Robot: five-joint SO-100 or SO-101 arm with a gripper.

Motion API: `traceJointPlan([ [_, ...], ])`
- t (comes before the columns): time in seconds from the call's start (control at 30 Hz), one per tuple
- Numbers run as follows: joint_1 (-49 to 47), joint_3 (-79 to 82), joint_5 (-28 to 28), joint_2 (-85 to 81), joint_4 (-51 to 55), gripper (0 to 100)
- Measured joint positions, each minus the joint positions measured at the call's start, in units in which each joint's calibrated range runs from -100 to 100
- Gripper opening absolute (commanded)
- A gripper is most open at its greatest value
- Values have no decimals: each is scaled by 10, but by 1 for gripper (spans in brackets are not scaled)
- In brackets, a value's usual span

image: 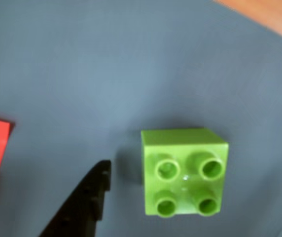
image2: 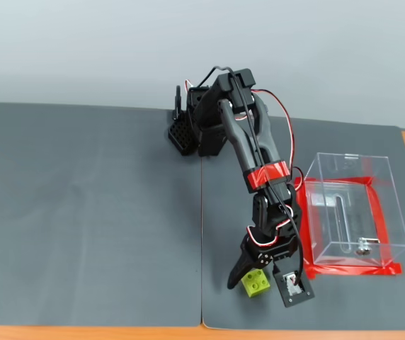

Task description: Pick the green lego block and place it into the transparent box

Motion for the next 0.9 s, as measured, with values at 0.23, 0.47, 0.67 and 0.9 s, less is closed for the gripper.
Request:
traceJointPlan([
  [0.23, 0, -20, 0, 20, 0, 42],
  [0.47, 0, -20, 0, 20, 0, 42],
  [0.67, 0, -20, 0, 21, 0, 42],
  [0.9, 1, -21, 0, 42, 0, 42],
])
